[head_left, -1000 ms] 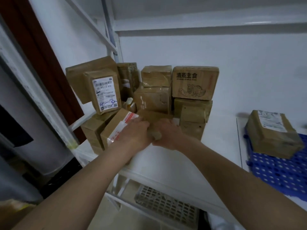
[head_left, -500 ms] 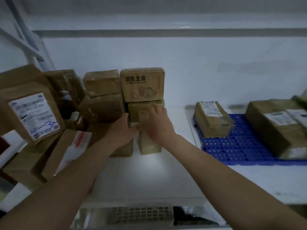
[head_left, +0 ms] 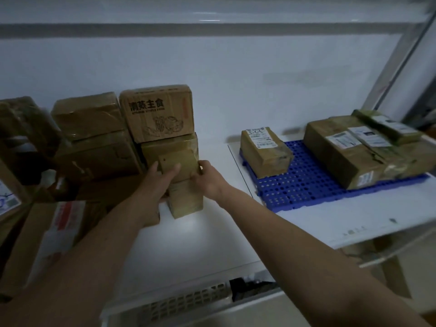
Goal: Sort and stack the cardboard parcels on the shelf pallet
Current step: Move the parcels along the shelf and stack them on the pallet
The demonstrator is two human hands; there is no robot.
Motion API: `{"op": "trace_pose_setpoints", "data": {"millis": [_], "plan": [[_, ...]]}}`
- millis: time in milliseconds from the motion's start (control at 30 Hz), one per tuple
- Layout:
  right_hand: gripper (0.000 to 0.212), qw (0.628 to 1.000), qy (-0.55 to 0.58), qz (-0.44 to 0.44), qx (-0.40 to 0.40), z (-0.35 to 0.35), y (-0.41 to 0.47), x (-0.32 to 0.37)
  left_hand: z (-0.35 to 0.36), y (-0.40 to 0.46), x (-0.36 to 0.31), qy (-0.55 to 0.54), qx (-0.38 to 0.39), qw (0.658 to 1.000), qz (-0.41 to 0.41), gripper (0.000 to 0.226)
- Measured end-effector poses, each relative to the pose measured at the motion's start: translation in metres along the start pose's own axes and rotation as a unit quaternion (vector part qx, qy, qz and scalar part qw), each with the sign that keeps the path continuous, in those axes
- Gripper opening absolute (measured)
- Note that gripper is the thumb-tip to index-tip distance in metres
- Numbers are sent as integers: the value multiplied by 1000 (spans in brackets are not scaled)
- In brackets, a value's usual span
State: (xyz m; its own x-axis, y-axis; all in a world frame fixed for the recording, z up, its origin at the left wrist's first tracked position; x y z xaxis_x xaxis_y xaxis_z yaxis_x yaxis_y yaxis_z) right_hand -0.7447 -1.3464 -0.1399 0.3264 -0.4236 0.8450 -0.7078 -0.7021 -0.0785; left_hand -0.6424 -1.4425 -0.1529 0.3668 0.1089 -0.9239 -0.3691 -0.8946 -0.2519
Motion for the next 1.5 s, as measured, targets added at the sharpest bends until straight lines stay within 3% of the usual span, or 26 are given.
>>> {"op": "trace_pose_setpoints", "data": {"millis": [267,500,567,633,700,800,867,967,1067,1400,1500], "plan": [[52,989,8,-138,-51,8,-46,3,-11,-14,-5,-87,-52,995,-22,96],[59,973,-18,-219,-77,13,-73,-11,-5,-31,19,-203,27,977,-61,55],[56,971,-20,-227,-76,15,-77,-13,-6,-33,27,-224,26,970,-85,53],[48,973,-22,-216,-81,14,-78,-10,-10,-36,30,-249,37,962,-107,47],[37,970,-17,-188,-155,5,-72,-8,-12,-39,31,-282,89,949,-113,45],[53,962,-12,-41,-271,-21,-59,-14,-13,-42,33,-316,157,929,-112,59],[65,961,63,24,-269,-34,-54,-20,-13,-41,37,-323,176,922,-121,58],[51,961,138,63,-229,-43,-55,-27,-12,-42,42,-316,194,919,-134,55],[35,963,127,71,-226,-46,-57,-35,-7,-43,45,-285,197,928,-137,51],[40,953,90,118,-264,-114,-53,-91,86,-52,20,-138,231,953,-138,70],[36,949,67,133,-278,-153,-44,-117,132,-62,9,-116,249,955,-114,64]]}}
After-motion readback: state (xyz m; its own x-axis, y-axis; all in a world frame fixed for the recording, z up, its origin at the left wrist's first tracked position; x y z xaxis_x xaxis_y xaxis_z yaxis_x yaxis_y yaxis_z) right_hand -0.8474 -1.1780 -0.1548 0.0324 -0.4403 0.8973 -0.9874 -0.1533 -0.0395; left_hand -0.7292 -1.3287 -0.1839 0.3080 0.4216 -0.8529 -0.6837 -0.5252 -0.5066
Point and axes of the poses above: each hand's wrist, its own y-axis towards the middle knuckle, its own z-axis out of the palm, x = y × z, the point moved 2 cm from there along y, towards the middle knuckle, and after that the axes turned 11 degrees about -x, right-handed, at the moved point
